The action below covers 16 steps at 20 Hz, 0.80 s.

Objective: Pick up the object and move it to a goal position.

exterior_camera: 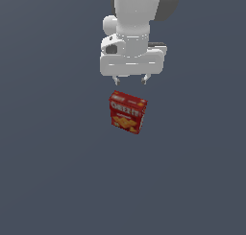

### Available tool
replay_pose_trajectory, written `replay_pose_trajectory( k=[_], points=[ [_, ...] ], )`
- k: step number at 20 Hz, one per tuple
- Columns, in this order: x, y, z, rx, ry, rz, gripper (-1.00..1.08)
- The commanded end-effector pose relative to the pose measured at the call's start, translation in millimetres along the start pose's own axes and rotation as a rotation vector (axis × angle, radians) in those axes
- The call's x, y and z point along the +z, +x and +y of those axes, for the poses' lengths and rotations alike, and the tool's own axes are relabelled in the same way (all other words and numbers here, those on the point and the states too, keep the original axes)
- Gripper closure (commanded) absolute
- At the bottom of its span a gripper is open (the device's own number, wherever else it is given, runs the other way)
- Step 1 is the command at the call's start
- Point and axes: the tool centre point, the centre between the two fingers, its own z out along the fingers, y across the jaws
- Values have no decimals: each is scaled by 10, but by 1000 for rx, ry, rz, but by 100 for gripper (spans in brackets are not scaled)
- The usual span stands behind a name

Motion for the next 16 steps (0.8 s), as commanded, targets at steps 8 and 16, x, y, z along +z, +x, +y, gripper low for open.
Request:
replay_pose_trajectory(
  k=[8, 16],
  points=[
    [53, -30, -42, 30, 21, -13, -92],
    [68, -35, -44, 19, 23, -15, -92]
  ],
)
